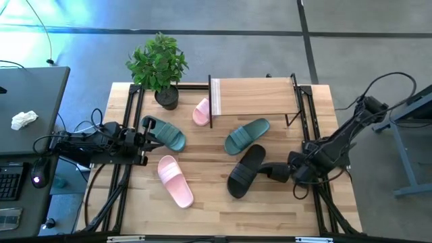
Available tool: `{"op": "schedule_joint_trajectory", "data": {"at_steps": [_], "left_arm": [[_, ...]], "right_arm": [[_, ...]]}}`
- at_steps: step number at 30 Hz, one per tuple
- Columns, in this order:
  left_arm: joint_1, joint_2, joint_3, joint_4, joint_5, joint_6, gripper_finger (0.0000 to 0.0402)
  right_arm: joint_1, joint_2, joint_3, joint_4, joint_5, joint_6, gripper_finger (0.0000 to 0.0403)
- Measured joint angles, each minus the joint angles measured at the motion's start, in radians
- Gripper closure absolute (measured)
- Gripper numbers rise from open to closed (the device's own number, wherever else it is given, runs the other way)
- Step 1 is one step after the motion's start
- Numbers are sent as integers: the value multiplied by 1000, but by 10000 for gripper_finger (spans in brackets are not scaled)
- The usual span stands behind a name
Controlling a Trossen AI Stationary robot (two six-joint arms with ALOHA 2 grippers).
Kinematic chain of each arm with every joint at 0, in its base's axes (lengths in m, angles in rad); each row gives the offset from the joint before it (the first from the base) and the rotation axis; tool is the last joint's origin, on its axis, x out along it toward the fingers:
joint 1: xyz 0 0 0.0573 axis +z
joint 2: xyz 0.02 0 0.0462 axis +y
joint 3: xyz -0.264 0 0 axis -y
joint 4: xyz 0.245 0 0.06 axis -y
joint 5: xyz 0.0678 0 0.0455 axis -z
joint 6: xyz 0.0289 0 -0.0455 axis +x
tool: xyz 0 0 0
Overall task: Pick and place slides into the shelf
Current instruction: Move the right black slide beside the bottom of the black slide
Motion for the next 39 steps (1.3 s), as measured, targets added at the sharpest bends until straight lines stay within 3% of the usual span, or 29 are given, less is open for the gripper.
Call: {"op": "schedule_joint_trajectory", "data": {"at_steps": [14,18,25,31,34,36,39], "left_arm": [[0,0,0,-17,0,1,401],[0,0,0,-17,0,1,401],[0,0,0,-18,0,1,401],[0,0,0,-19,0,1,401],[0,0,0,-19,0,0,401],[0,0,0,-20,0,0,401],[0,0,0,-21,0,0,401]], "right_arm": [[-189,186,0,-1,-35,-255,187],[-220,208,0,50,-68,-311,227],[-236,204,3,114,-165,-317,349],[-220,206,64,161,-186,-302,352],[-204,206,144,145,-144,-302,352],[-193,206,222,88,-58,-285,352],[-185,207,339,-128,98,-230,352]]}}
